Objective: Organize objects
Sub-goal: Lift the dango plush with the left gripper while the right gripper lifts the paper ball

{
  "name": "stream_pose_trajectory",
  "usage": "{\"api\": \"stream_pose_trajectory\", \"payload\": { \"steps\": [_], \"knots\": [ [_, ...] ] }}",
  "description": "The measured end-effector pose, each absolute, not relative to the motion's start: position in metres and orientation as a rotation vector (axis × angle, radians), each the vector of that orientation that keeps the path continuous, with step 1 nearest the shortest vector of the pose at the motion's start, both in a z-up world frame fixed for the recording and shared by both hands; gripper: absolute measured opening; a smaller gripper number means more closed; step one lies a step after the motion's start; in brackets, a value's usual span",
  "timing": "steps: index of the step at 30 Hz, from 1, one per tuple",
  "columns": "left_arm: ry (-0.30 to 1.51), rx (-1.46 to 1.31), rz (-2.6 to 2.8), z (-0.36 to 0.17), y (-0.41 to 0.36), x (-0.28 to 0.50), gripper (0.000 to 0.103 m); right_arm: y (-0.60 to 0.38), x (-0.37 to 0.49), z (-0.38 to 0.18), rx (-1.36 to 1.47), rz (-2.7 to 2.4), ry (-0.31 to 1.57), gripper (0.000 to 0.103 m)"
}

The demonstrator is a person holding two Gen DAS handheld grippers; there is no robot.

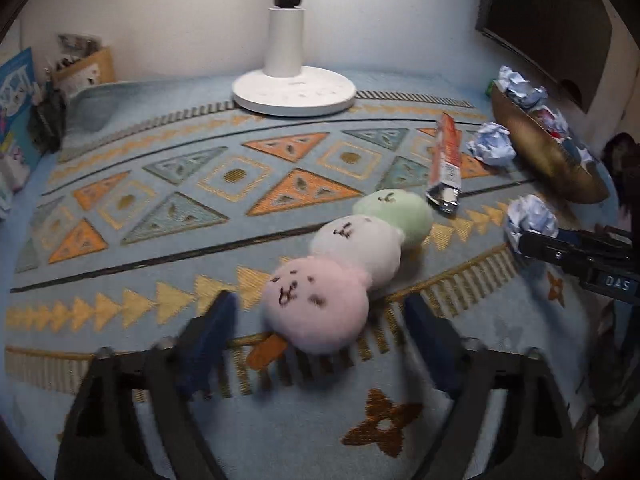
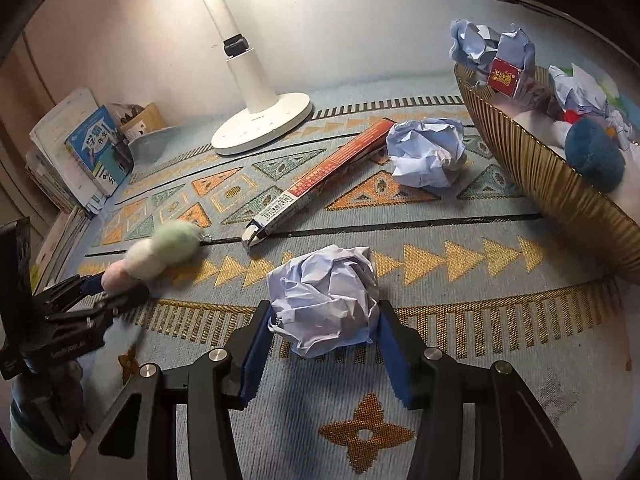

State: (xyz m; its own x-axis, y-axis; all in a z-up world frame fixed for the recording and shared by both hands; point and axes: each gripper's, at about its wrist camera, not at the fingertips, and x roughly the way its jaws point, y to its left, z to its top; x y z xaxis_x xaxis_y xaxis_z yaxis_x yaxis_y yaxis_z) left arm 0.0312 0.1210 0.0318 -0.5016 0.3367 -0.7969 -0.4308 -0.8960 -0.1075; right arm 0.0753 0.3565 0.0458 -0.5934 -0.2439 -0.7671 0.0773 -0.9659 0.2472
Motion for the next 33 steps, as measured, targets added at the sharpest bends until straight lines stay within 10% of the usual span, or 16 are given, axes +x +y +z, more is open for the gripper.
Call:
{"api": "stream_pose_trajectory", "payload": {
  "steps": [8, 10, 12, 14, 21, 29, 33],
  "knots": [
    [0.119, -1.231, 2.313, 0.027, 0.13, 0.015, 0.102, 0.345, 0.078, 0.044, 1.328, -2.681, -0.181, 0.058],
    [0.197, -1.224, 2.355, 0.025, 0.139, 0.014, 0.089, 0.343, 0.078, 0.043, 1.33, -2.681, -0.161, 0.06],
    [0.261, -1.2, 2.405, 0.026, 0.144, 0.012, 0.052, 0.344, 0.078, 0.043, 1.332, -2.681, -0.165, 0.063],
    [0.222, -1.213, 2.436, 0.029, 0.14, 0.005, 0.047, 0.347, 0.078, 0.043, 1.331, -2.694, -0.181, 0.065],
    [-0.108, -1.265, 2.63, 0.026, 0.094, -0.008, 0.047, 0.356, 0.078, 0.043, 1.322, -2.685, -0.261, 0.067],
    [0.126, -1.268, 2.568, 0.02, 0.126, -0.003, 0.083, 0.354, 0.08, 0.043, 1.321, -2.693, -0.259, 0.069],
    [0.121, -1.257, 2.607, 0.022, 0.124, 0.0, 0.08, 0.354, 0.08, 0.043, 1.321, -2.697, -0.249, 0.069]
  ]
}}
